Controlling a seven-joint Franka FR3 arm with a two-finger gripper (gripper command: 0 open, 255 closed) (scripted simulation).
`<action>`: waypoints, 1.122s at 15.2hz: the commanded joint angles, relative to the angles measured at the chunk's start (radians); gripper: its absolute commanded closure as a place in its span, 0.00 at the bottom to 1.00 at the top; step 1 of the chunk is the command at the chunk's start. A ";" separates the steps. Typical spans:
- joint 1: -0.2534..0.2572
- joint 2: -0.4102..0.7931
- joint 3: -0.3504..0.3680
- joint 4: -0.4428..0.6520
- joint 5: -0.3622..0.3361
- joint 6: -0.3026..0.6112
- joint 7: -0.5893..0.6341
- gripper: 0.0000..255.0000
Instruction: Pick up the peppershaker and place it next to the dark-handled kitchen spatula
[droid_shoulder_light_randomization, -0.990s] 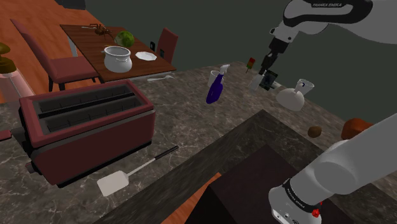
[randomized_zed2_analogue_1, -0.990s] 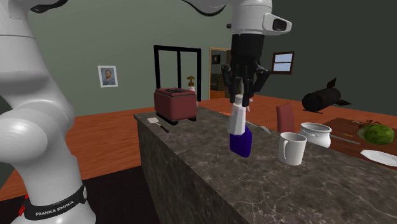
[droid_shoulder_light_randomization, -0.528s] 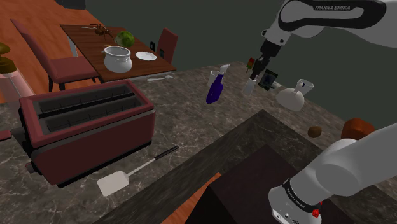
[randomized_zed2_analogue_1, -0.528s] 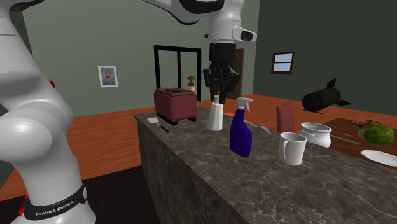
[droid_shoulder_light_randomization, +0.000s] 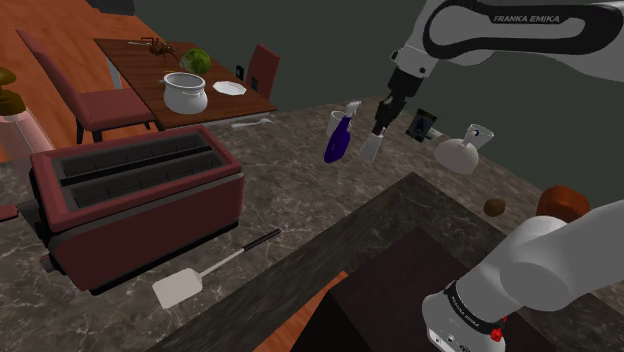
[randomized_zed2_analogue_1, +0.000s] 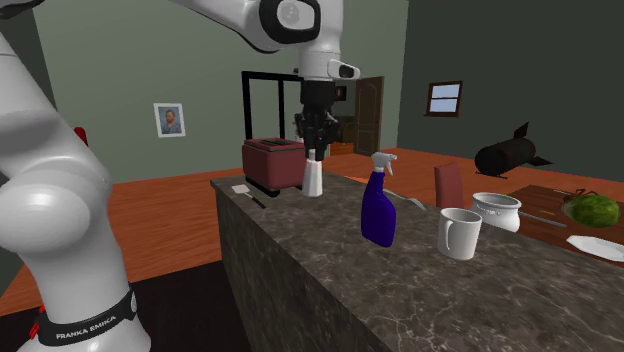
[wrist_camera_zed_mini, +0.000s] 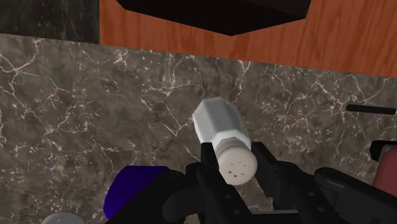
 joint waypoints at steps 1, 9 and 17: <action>0.021 -0.013 0.035 -0.020 0.012 0.012 0.052 1.00; 0.101 0.005 0.171 -0.036 0.057 0.064 0.241 1.00; 0.175 0.092 0.305 0.021 0.079 0.116 0.436 1.00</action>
